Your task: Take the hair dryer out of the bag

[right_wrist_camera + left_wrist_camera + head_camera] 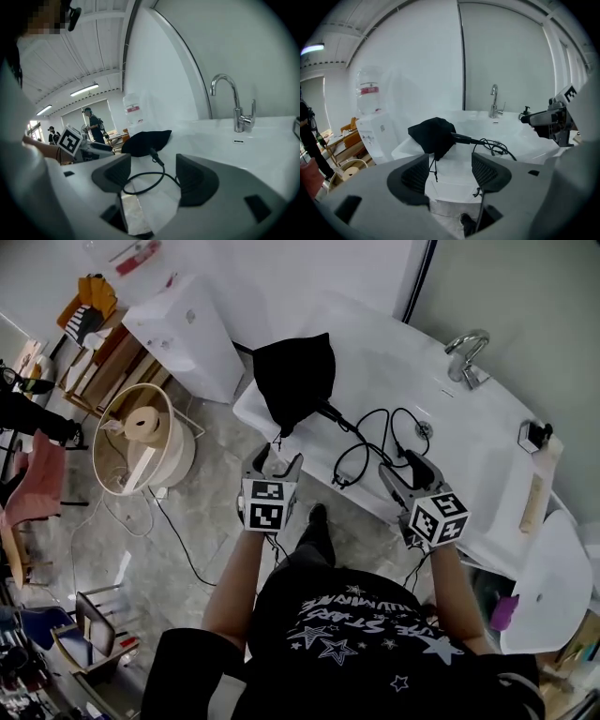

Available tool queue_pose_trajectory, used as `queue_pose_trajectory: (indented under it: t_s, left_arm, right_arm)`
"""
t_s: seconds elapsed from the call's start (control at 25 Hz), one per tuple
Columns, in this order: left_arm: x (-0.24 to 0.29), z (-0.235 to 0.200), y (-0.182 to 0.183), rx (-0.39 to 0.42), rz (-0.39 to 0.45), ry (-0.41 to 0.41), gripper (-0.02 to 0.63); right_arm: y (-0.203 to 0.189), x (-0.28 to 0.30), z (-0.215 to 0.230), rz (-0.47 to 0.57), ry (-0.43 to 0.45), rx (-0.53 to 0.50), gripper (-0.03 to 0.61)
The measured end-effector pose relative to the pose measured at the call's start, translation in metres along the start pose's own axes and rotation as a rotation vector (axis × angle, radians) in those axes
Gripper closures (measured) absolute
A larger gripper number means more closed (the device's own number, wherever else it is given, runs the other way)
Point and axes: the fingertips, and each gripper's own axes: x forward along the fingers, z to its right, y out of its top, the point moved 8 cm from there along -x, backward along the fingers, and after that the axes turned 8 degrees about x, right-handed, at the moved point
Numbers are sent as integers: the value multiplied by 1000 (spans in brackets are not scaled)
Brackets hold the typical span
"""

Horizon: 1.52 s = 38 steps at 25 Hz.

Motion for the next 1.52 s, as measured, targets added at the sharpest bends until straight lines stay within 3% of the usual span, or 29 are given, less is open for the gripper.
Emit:
queue_pose_trajectory:
  t_s: [0.2, 0.56, 0.68, 0.92, 1.16, 1.52]
  left_arm:
    - [34, -12, -10, 6, -77, -26, 317]
    - [68, -27, -13, 22, -116, -52, 367]
    - [73, -34, -11, 24, -118, -52, 415]
    - [80, -46, -5, 26, -96, -64, 575]
    - [85, -65, 3, -24, -77, -89, 586]
    - [91, -86, 18, -61, -62, -136, 587]
  right_arm:
    - [18, 41, 2, -21, 25, -8, 276]
    - [32, 93, 1, -76, 65, -46, 281]
    - [38, 109, -2, -93, 75, -69, 284]
    - [46, 139, -6, -138, 100, -111, 298]
    - [52, 177, -14, -196, 143, -187, 370]
    - [37, 240, -30, -364, 174, -333, 407]
